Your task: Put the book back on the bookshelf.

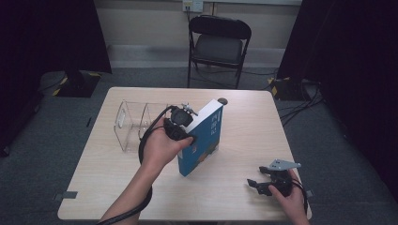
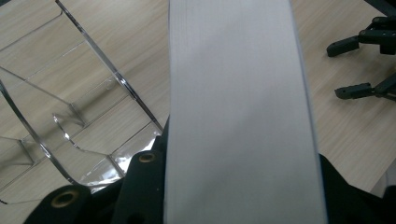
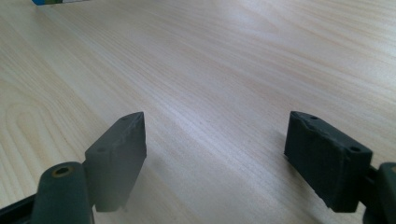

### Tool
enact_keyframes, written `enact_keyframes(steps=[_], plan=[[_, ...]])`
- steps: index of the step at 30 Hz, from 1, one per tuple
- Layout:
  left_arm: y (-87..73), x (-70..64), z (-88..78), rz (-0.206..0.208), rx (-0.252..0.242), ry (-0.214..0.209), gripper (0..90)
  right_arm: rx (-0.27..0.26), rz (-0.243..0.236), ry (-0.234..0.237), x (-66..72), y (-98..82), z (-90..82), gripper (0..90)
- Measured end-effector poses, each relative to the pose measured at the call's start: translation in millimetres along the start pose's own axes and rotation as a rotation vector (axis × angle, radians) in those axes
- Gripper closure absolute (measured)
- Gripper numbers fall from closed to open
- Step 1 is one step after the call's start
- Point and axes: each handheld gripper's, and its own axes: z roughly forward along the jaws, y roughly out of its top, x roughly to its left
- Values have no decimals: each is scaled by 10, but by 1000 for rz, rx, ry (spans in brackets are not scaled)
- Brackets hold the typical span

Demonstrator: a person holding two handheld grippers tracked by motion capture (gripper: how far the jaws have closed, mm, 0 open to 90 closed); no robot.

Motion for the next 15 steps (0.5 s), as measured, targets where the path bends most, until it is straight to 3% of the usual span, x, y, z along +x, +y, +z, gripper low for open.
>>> enact_keyframes(steps=[7,15], plan=[[-62,-50,-4,12,-53,-10,624,-4,7,6,-11,-1,-1,201],[-11,-88,-71,35,-17,-29,624,-4,7,6,-12,-1,-1,201]])
